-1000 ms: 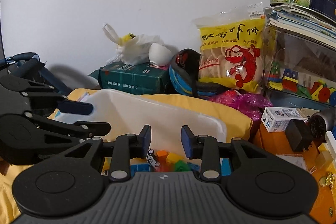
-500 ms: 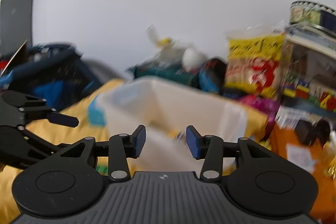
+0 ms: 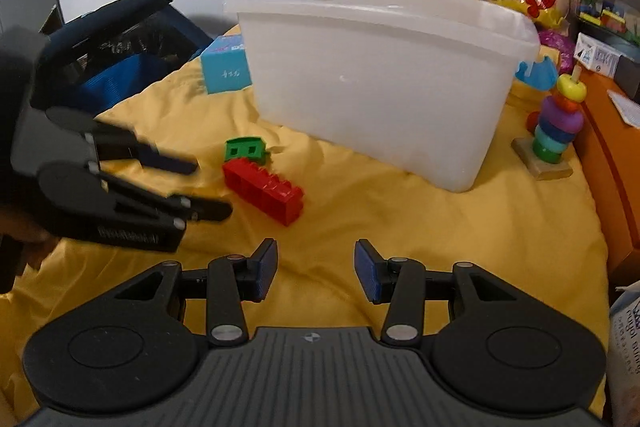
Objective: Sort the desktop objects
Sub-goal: 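Move both open grippers back toward the red and yellow bricks, then grasp the small yellow brick with the left gripper while the right grasps the long red brick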
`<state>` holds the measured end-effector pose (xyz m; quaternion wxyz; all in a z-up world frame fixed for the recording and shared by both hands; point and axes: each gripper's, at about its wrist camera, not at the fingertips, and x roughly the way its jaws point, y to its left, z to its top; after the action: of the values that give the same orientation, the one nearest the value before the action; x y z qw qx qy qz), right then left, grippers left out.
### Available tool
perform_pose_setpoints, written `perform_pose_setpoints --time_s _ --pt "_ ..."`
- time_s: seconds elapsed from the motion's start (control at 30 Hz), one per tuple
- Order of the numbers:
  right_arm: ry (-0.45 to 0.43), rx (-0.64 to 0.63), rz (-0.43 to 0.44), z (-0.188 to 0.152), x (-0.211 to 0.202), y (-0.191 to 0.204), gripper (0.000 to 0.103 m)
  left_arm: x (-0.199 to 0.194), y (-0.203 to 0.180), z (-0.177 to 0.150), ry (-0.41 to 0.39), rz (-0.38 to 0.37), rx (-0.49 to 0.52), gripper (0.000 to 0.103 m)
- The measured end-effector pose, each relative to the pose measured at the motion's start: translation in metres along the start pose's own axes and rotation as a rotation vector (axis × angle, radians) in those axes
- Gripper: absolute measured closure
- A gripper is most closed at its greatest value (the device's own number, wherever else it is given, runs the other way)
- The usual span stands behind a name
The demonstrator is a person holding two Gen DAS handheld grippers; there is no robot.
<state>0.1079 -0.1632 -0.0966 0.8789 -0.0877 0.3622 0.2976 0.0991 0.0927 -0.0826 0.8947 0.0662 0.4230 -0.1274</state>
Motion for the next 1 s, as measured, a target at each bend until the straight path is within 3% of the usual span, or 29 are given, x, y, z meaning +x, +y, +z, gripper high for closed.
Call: perform_pose_setpoints --time_s 0.27,0.5,0.6,0.7,0.77,1.0 --pt "-0.036 0.241 0.091 0.017 0.019 -0.027 0.053 -0.040 -0.009 -0.016 -0.013 -0.100 0.018 0.086" --pt "0.059 0.360 0.223 0.025 0.072 -0.035 0.052 -0.057 -0.028 -0.042 0.047 -0.162 0.032 0.086" --pt "0.092 0.266 0.286 0.025 0.076 -0.015 0.054 -0.059 -0.031 -0.053 0.064 -0.159 0.023 0.085" --pt "0.072 0.041 0.236 0.018 0.064 0.018 0.070 -0.061 -0.031 -0.061 0.070 -0.136 0.023 0.085" --pt "0.042 -0.050 0.200 0.011 0.051 0.034 0.072 -0.062 -0.028 -0.063 0.068 -0.134 0.007 0.085" --pt "0.044 -0.097 0.093 -0.012 0.000 0.043 0.072 -0.061 -0.033 -0.062 0.063 -0.123 0.024 0.085"
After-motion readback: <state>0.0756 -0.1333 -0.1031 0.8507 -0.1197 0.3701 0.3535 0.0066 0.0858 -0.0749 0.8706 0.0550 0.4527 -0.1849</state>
